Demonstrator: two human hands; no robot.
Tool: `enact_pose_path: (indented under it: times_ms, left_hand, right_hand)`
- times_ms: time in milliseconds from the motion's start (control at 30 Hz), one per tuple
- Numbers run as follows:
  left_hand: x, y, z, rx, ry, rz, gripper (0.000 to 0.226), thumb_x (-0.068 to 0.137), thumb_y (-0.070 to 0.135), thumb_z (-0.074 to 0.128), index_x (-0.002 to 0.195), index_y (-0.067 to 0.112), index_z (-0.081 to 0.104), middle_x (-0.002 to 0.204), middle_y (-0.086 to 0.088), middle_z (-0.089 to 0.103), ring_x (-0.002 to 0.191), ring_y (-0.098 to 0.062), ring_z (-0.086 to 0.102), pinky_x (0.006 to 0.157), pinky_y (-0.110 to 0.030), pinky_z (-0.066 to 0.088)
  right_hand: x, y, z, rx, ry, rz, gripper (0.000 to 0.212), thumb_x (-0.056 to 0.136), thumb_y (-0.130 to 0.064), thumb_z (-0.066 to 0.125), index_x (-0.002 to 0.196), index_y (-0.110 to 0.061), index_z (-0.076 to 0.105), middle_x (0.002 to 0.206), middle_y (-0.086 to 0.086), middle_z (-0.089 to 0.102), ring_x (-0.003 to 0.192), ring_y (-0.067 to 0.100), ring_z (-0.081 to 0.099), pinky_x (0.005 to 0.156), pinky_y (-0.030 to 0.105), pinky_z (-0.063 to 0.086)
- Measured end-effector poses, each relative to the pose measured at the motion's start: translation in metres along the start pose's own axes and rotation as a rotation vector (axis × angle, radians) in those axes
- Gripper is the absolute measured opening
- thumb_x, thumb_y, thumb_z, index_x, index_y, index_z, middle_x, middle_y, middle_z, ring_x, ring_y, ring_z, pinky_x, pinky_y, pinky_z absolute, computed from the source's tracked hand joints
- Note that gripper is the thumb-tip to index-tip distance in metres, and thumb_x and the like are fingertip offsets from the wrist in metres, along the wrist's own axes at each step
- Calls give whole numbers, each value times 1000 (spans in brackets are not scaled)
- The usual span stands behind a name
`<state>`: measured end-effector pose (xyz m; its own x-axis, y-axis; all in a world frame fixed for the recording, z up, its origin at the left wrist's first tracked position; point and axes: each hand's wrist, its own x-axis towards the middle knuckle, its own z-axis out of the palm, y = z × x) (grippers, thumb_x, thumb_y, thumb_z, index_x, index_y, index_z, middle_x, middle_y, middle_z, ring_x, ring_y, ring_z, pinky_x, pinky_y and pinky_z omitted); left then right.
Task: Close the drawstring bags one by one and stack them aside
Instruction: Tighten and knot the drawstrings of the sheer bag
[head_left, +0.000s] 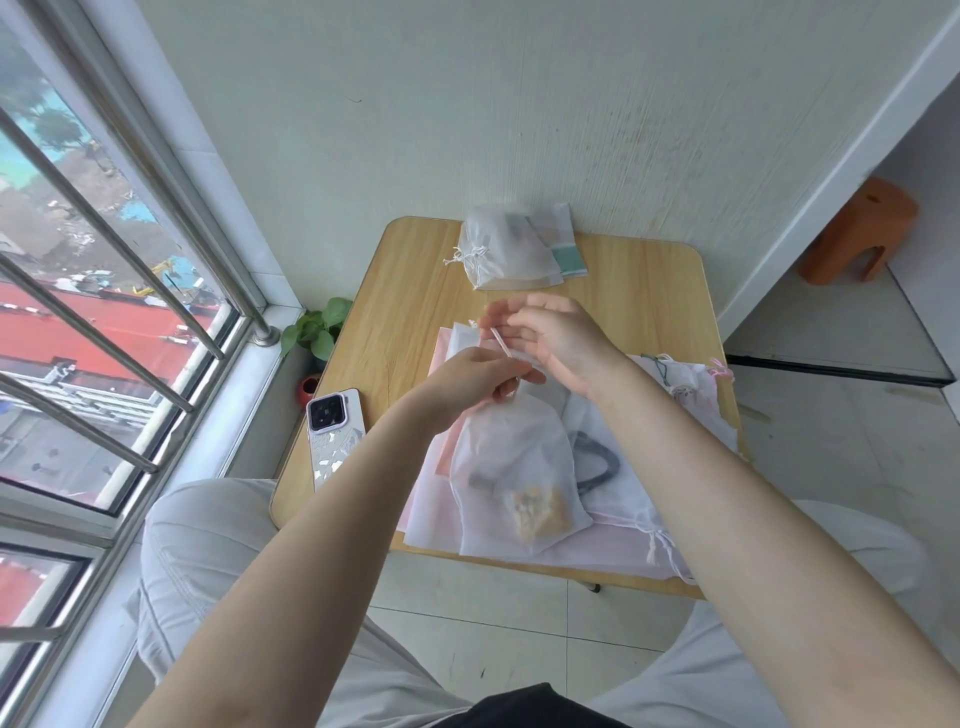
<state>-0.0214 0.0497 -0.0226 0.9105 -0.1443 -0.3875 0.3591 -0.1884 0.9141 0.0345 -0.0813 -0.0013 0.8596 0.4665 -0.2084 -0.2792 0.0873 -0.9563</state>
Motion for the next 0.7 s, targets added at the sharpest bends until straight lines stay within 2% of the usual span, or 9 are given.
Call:
enact_pose_path:
  times_ms: [100,167,233,300,367,433,567,700]
  left_hand:
    - [1,-3,-1,-79,-5,38,29,94,28,56,96,4,73,79,-4,60,62,-10,42,72,-27,36]
    - [3,-7,-6,-128,-25,20,35,96,30,55,99,1,73,89,-12,58,62,-11,43,71,-26,37]
    - [3,-10,-9,-139,-1,-4,36,99,31,53,101,2,74,80,-6,59,60,-10,44,72,-25,39]
    - [3,-10,-10,-159,56,-18,34,100,28,53,98,3,74,67,2,60,59,-10,45,70,-23,40]
    - [5,-12,-11,-181,139,-14,28,99,25,54,93,6,75,67,-2,59,63,-14,49,72,-26,44]
    - [7,-13,-12,-184,198,-12,26,98,24,56,96,6,75,70,-5,62,68,-16,54,76,-28,48]
    - [10,-16,-11,-188,299,17,24,94,22,64,95,0,75,74,-6,68,72,-19,59,85,-34,52]
    - [9,-17,-14,-162,270,2,22,88,15,69,94,-6,72,83,-11,70,78,-20,61,96,-42,50]
  right_hand:
    - [-2,-1,2,-200,32,44,23,91,-1,47,101,-6,68,99,13,73,89,27,70,88,42,53]
    - [-3,0,-1,-386,81,55,26,89,-6,48,105,-14,68,99,4,74,88,25,70,81,41,55]
    - [-6,0,-5,-527,108,56,27,88,-11,50,107,-19,67,98,-3,72,83,20,67,64,32,53]
    - [-9,0,-9,-605,124,59,22,88,-14,55,107,-18,66,91,-6,67,72,12,59,52,22,44]
    - [-10,2,-14,-679,129,59,18,88,-18,61,104,-15,67,81,-7,60,68,7,54,57,18,40]
    - [-11,4,-17,-740,112,81,12,88,-20,64,96,-14,68,75,-7,60,70,8,55,63,21,40]
    - [-16,5,-19,-775,22,179,15,88,-26,67,88,-12,72,67,-6,63,56,5,46,53,20,34]
    - [-20,12,-15,-695,-49,195,13,86,-24,71,86,-11,71,67,-3,63,52,8,45,49,19,36]
